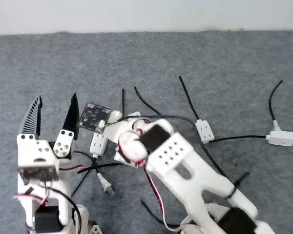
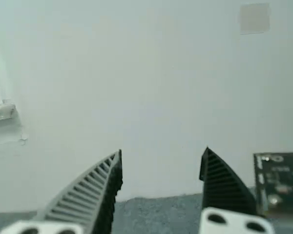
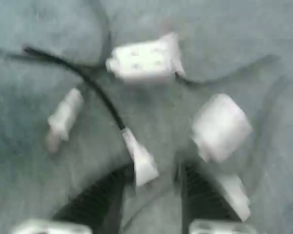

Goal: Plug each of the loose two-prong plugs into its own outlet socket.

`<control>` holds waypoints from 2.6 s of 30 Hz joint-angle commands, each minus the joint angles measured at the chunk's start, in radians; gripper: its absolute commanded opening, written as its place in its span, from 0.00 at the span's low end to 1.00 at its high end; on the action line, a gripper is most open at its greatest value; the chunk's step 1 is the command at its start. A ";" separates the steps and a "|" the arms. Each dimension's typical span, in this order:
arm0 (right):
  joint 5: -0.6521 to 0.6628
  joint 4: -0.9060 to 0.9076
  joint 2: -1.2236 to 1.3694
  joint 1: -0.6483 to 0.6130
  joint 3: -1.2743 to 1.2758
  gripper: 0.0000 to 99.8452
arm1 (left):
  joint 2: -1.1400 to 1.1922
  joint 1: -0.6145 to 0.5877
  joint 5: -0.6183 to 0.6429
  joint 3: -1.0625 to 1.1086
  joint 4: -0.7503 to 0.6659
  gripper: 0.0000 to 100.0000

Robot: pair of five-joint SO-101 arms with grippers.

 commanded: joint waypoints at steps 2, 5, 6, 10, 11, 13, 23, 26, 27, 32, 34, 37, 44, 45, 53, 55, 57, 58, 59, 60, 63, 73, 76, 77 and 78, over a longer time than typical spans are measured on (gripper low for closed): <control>0.281 -0.004 0.217 0.010 0.038 0.14 | -0.011 -0.025 -0.015 -0.010 -0.026 0.25; 0.364 -0.007 0.306 0.007 0.035 0.14 | -0.012 -0.063 -0.012 -0.016 -0.029 0.25; 0.377 -0.010 0.326 -0.007 0.035 0.14 | -0.012 -0.066 -0.012 -0.016 -0.031 0.25; 0.396 -0.008 0.381 -0.044 0.035 0.14 | -0.012 -0.075 -0.012 -0.016 -0.049 0.25; 0.396 -0.008 0.392 -0.047 0.035 0.14 | -0.012 -0.084 -0.012 -0.018 -0.049 0.25; 0.396 -0.008 0.404 -0.047 0.035 0.14 | -0.012 -0.103 -0.011 -0.028 -0.049 0.25; 0.456 -0.051 0.420 -0.044 0.035 0.14 | -0.012 -0.106 -0.009 -0.033 -0.044 0.25; 0.483 -0.073 0.423 -0.044 0.020 0.14 | -0.012 -0.106 -0.009 -0.035 -0.044 0.25; 0.489 -0.085 0.424 -0.042 0.011 0.14 | -0.012 -0.106 -0.009 -0.035 -0.044 0.25; 0.534 -0.114 0.426 -0.031 0.005 0.14 | -0.012 -0.106 -0.009 -0.033 -0.044 0.25; 0.532 -0.113 0.421 -0.022 0.003 0.14 | -0.012 -0.106 -0.009 -0.033 -0.044 0.25; 0.531 -0.105 0.417 -0.015 -0.021 0.14 | -0.012 -0.106 -0.009 -0.033 -0.044 0.25; 0.497 -0.056 0.426 -0.001 -0.110 0.17 | -0.012 -0.104 -0.009 -0.031 -0.044 0.25; 0.497 -0.056 0.433 -0.001 -0.110 0.17 | -0.012 -0.106 -0.009 -0.031 -0.044 0.25; 0.534 -0.061 0.605 0.016 -0.117 0.17 | -0.012 -0.106 -0.009 -0.031 -0.044 0.25; 0.535 -0.087 0.634 0.024 -0.118 0.17 | -0.012 -0.106 -0.009 -0.031 -0.044 0.25; 0.535 -0.104 0.654 0.030 -0.118 0.17 | -0.012 -0.106 -0.009 -0.031 -0.044 0.25; 0.535 -0.105 0.661 0.030 -0.118 0.17 | -0.012 -0.106 -0.009 -0.031 -0.044 0.25; 0.535 -0.111 0.667 0.030 -0.118 0.15 | -0.012 -0.106 -0.009 -0.031 -0.044 0.25; 0.535 -0.116 0.673 0.030 -0.118 0.11 | -0.012 -0.106 -0.009 -0.031 -0.044 0.25; 0.532 -0.137 0.687 0.030 -0.118 0.02 | -0.012 -0.106 -0.009 -0.030 -0.044 0.25; 0.529 -0.116 0.676 0.035 -0.141 0.01 | -0.012 -0.103 -0.009 -0.030 -0.044 0.25; 0.479 -0.042 0.625 0.065 -0.222 0.01 | -0.014 -0.107 -0.009 -0.056 -0.048 0.25; 0.457 -0.015 0.602 0.076 -0.259 0.01 | -0.014 -0.110 -0.009 -0.082 -0.044 0.25; 0.442 0.015 0.578 0.084 -0.293 0.01 | -0.014 -0.121 -0.011 -0.108 -0.041 0.25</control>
